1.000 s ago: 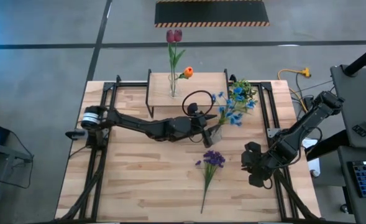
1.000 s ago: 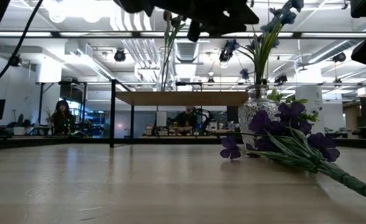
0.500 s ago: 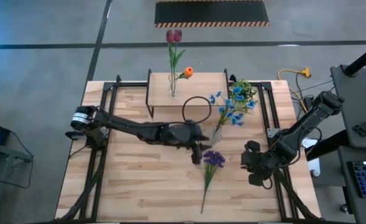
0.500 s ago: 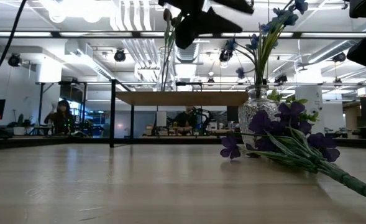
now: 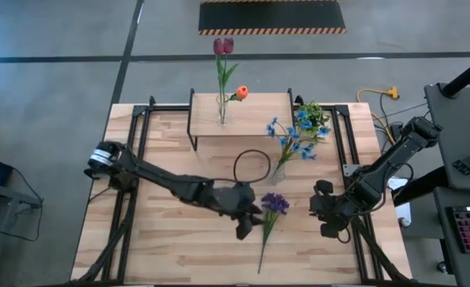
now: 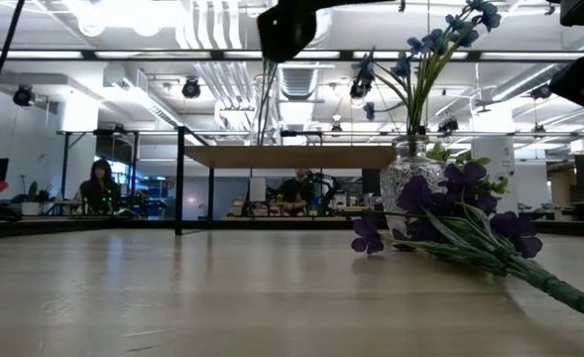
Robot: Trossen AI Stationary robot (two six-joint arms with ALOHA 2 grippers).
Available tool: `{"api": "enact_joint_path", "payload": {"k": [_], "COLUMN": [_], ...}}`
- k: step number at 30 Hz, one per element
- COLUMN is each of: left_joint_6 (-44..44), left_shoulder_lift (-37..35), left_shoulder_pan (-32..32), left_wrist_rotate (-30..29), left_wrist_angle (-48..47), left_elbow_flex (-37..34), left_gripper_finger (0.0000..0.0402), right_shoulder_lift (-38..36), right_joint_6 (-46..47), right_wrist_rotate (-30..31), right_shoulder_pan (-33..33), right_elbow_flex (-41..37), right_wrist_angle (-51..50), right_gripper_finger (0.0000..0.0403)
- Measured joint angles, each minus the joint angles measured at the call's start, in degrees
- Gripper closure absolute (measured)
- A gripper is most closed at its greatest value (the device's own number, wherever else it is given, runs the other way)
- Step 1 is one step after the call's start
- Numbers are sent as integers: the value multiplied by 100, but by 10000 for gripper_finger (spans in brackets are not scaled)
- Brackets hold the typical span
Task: Pick and place flowers into a vace then onto a shelf
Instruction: Put the purple flowers into the transparent vase
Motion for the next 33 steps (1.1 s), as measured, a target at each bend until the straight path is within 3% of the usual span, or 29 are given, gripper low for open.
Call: {"api": "enact_joint_path", "payload": {"k": [8, 14, 19, 22, 27, 33], "left_joint_6": [-726, -996, -420, 207, 912, 962], "left_shoulder_lift": [233, 202, 57, -128, -802, -1952], "left_shoulder_pan": [-446, -810, -1060, -1155, -1242, -1267], "left_wrist_rotate": [-196, 19, 31, -208, -515, -889], "left_wrist_angle": [-477, -2054, -3589, -4035, -4101, -3963], "left_elbow_flex": [-11, -11, -26, -177, -809, -1716], "left_gripper_finger": [238, 238, 238, 238, 238, 238], "right_shoulder_lift": [0, 54, 364, 704, 1444, 2265], "right_joint_6": [-218, -24, 875, 1518, 2960, 3888], "right_wrist_rotate": [-3, -9, -68, -68, -68, 19], "right_shoulder_pan": [0, 0, 0, -2, -11, -11], "right_elbow_flex": [0, 0, -2, -1, 308, 1095], "right_wrist_angle": [69, 961, 2036, 2690, 2957, 2869], "right_gripper_finger": [346, 346, 346, 346, 346, 346]}}
